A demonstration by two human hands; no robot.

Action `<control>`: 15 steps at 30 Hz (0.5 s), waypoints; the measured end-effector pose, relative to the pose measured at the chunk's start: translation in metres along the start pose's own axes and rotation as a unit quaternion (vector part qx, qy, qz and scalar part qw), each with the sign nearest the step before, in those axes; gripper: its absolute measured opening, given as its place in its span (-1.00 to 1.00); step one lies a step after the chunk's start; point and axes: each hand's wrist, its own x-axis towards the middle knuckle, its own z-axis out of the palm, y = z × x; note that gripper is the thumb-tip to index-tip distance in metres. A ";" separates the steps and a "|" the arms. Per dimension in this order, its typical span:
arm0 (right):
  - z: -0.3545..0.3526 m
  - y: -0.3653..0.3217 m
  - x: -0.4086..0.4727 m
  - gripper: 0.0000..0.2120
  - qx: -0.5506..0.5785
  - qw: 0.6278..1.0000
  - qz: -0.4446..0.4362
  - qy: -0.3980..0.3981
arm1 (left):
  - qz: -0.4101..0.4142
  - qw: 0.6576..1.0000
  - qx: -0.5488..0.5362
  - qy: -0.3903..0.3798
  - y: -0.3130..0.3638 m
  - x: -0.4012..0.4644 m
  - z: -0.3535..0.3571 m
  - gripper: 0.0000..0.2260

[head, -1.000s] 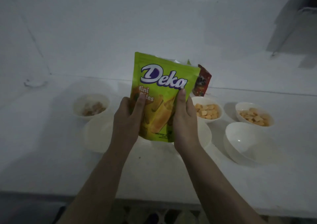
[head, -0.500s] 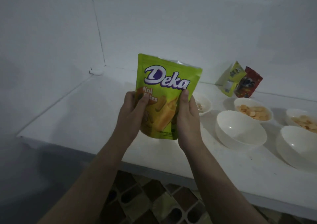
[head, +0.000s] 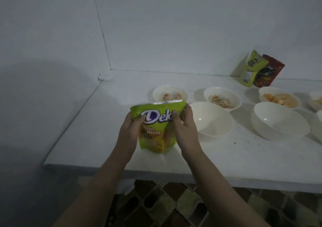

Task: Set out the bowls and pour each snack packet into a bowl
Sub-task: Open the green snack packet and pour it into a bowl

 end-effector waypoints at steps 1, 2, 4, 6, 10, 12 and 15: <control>0.004 0.003 -0.001 -0.72 -0.014 1.000 0.006 0.007 | -0.002 1.000 -0.015 -0.007 -0.003 -0.001 -0.004 -0.83; 0.008 0.007 -0.002 -0.67 -0.027 0.999 0.013 0.018 | -0.001 1.000 -0.025 -0.013 -0.005 -0.001 -0.008 -0.80; 0.016 0.010 -0.003 -0.57 -0.052 0.997 0.039 0.041 | -0.009 0.998 -0.047 -0.029 -0.005 -0.002 -0.014 -0.69; 0.023 0.010 -0.003 -0.51 -0.064 0.992 0.082 0.066 | -0.025 0.997 -0.060 -0.040 -0.005 -0.001 -0.017 -0.62; 0.037 -0.001 -0.001 -0.71 -0.030 0.990 0.124 0.062 | -0.050 0.994 -0.020 -0.092 0.000 0.006 -0.014 -0.68; 0.042 -0.010 0.000 -0.80 0.002 0.990 0.137 0.013 | -0.045 0.994 0.006 -0.100 0.003 0.008 -0.011 -0.73; 0.046 -0.020 0.000 -0.81 -0.007 0.989 0.132 -0.059 | -0.031 0.996 -0.005 -0.078 0.008 0.009 -0.009 -0.77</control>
